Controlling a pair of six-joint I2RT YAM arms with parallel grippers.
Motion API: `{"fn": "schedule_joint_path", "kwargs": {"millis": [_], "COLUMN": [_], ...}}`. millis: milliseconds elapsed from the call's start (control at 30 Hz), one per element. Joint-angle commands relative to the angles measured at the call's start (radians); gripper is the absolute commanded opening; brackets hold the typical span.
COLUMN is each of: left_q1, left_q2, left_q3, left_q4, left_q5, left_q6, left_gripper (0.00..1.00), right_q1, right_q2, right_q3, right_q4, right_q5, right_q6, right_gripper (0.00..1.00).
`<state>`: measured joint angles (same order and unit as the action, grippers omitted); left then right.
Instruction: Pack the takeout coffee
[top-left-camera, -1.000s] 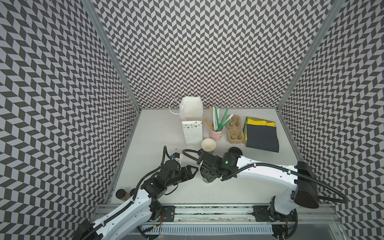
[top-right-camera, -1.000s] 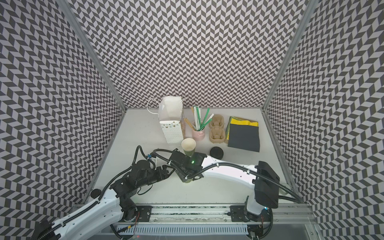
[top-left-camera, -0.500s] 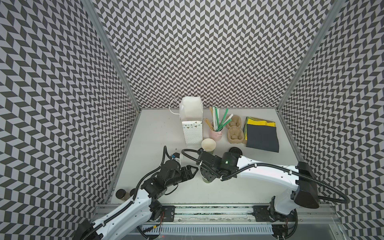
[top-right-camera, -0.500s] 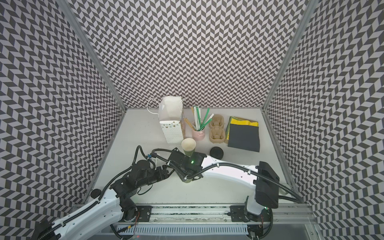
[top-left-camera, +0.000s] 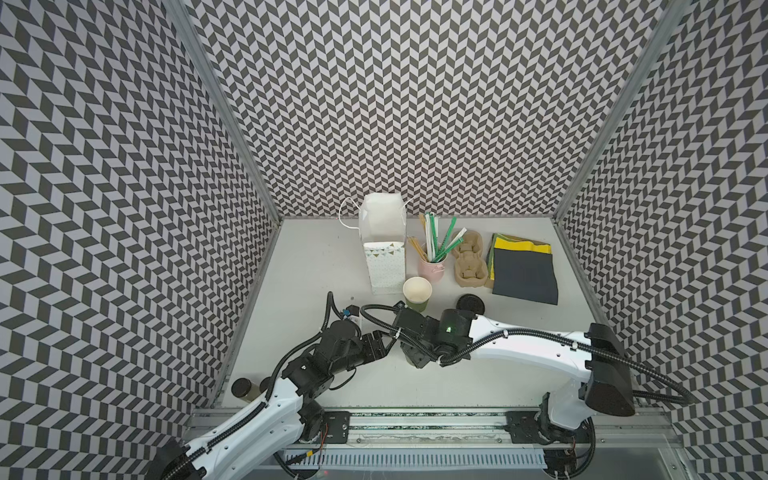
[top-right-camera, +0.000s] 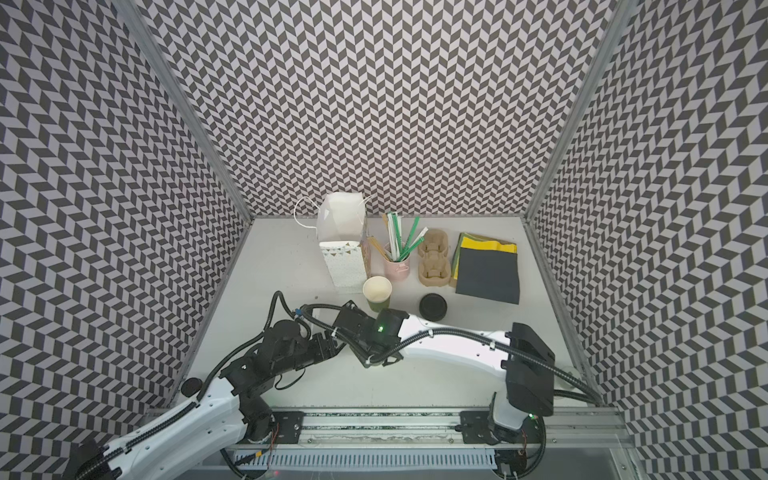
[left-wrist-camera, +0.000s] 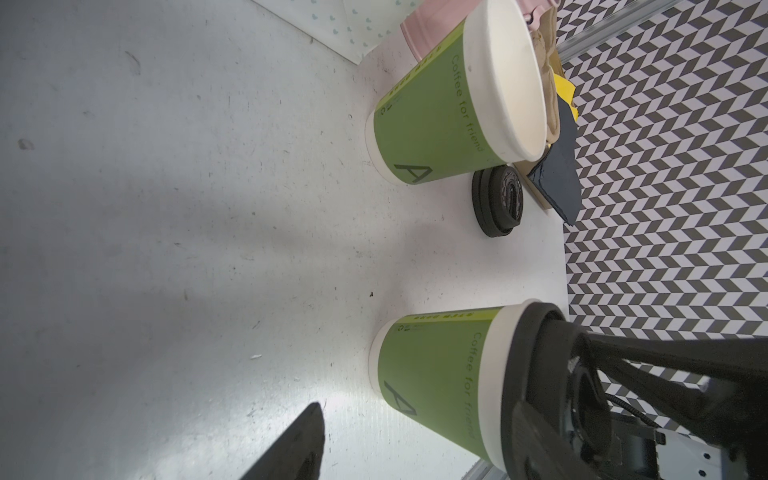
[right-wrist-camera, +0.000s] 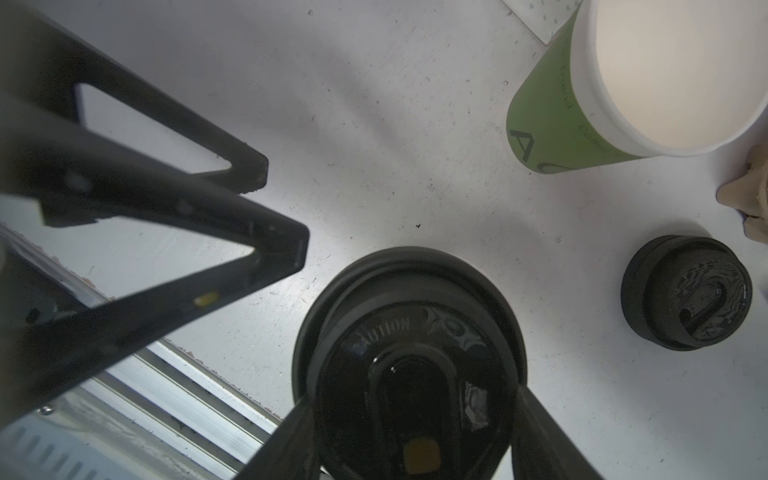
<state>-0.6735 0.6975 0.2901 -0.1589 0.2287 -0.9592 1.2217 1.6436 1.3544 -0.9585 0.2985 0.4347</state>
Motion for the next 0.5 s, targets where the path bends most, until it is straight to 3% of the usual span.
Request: {"fn": "schedule_joint_path", "kwargs": {"millis": [0,200,467], "left_q1": [0.003,0.003,0.002], "left_q2": [-0.009,-0.01,0.0], "left_q3": [0.019,0.023,0.012], "left_q4": [-0.008,-0.014,0.01], "left_q5": [-0.015,-0.012,0.009], "left_q6": [0.007,0.008,0.0], "left_gripper": [0.72,0.72,0.72], "right_q1": [0.003,-0.001,-0.014], "right_q2": [-0.008,-0.006,-0.001], "right_q3": [-0.02,-0.057,-0.098], "right_q4": [0.008,0.048,0.037], "right_q5": [0.03,-0.07,-0.115], "right_q6": [0.008,-0.009,-0.011], "right_gripper": [0.41,0.41,0.41]}}
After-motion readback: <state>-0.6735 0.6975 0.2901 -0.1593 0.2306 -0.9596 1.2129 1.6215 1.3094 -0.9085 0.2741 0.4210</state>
